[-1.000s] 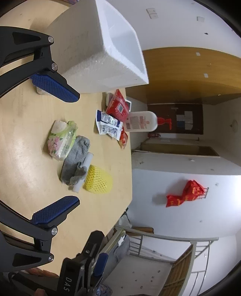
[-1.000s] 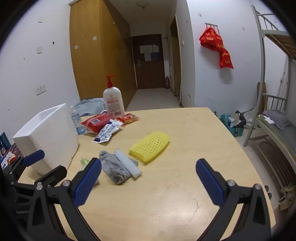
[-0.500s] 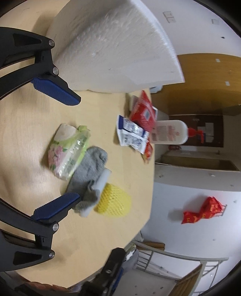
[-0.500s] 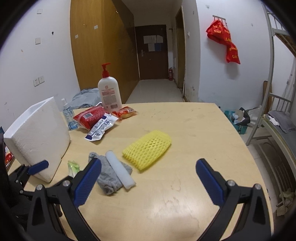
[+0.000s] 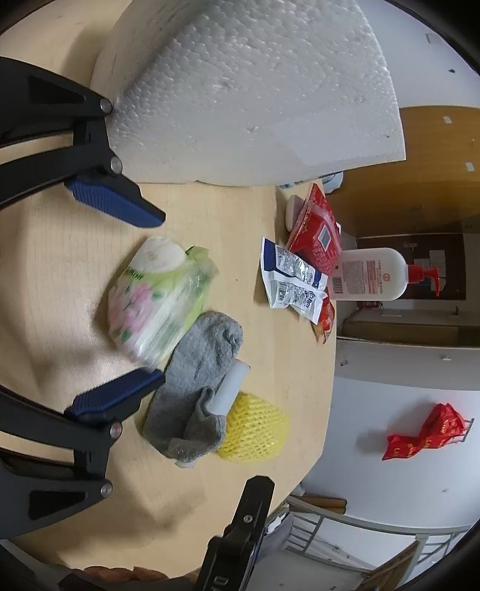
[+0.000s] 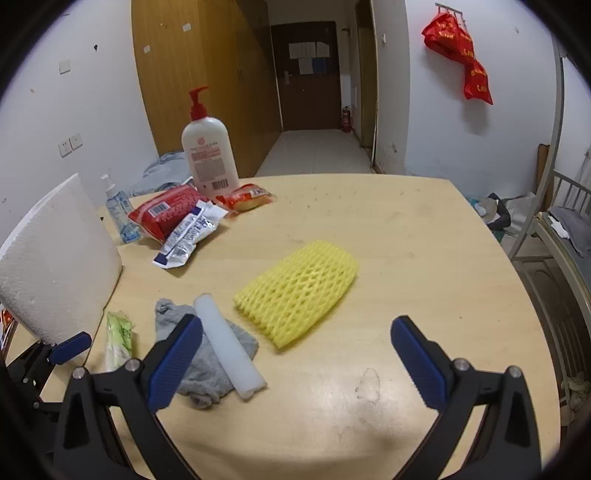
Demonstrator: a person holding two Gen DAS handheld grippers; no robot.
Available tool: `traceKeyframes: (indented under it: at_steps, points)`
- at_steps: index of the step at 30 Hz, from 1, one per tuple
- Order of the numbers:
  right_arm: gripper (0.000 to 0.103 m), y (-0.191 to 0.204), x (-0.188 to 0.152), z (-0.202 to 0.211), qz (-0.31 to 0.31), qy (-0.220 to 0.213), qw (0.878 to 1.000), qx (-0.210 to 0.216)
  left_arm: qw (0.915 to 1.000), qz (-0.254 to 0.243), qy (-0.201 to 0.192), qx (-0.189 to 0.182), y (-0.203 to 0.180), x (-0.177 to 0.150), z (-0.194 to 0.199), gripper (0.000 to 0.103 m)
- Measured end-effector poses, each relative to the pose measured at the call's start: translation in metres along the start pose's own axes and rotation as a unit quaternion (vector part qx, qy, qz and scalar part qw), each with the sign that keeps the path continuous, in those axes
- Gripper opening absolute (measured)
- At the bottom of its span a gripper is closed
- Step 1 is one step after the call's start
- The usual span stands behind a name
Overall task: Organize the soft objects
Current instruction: 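Grasp the wrapped tissue pack with the left gripper while the right gripper grasps the yellow net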
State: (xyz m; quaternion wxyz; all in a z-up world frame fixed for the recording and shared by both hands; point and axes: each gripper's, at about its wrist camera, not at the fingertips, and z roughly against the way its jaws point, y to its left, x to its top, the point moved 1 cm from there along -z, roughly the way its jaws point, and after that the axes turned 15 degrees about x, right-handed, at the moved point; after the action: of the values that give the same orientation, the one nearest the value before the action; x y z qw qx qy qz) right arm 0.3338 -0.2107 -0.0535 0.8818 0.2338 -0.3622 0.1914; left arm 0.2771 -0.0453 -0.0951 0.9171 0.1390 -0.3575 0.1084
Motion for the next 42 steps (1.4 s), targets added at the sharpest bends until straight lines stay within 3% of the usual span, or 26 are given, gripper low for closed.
traceKeyframes:
  at_steps: [5, 11, 20, 30, 32, 34, 38, 41, 42]
  points:
    - [0.103, -0.002, 0.002, -0.014, 0.0, 0.018, 1.0, 0.002, 0.9998, -0.006, 0.019, 0.0, -0.001, -0.003, -0.008, 0.055]
    - [0.103, -0.006, 0.009, -0.028, -0.006, 0.027, 1.0, -0.002, 0.9999, 0.002, 0.014, 0.004, 0.001, -0.002, -0.013, 0.048]
    - [0.103, -0.015, 0.014, -0.051, -0.022, 0.046, 0.999, -0.007, 1.0, 0.002, 0.007, -0.007, 0.004, -0.001, -0.012, 0.029]
    - [0.103, -0.018, 0.016, -0.068, -0.017, 0.063, 0.997, -0.033, 0.9998, -0.01, -0.002, -0.015, 0.002, -0.002, -0.009, 0.028]
    - [0.096, -0.018, 0.015, -0.071, -0.016, 0.066, 0.997, -0.035, 0.9998, -0.01, -0.003, -0.015, 0.002, -0.002, -0.009, 0.028]
    - [0.081, -0.018, 0.014, -0.073, -0.013, 0.072, 0.997, -0.038, 0.9998, -0.012, -0.004, -0.015, 0.002, -0.002, -0.009, 0.027]
    - [0.065, -0.02, 0.012, -0.079, -0.017, 0.086, 0.995, -0.043, 0.9998, -0.012, -0.006, -0.017, 0.003, -0.002, -0.009, 0.026]
    - [0.047, -0.022, 0.012, -0.077, -0.021, 0.084, 0.995, -0.041, 0.9997, -0.012, -0.01, -0.017, 0.003, -0.002, -0.007, 0.026]
    - [0.036, -0.022, 0.012, -0.077, -0.021, 0.085, 0.995, -0.042, 0.9997, -0.012, -0.01, -0.017, 0.003, -0.002, -0.007, 0.026]
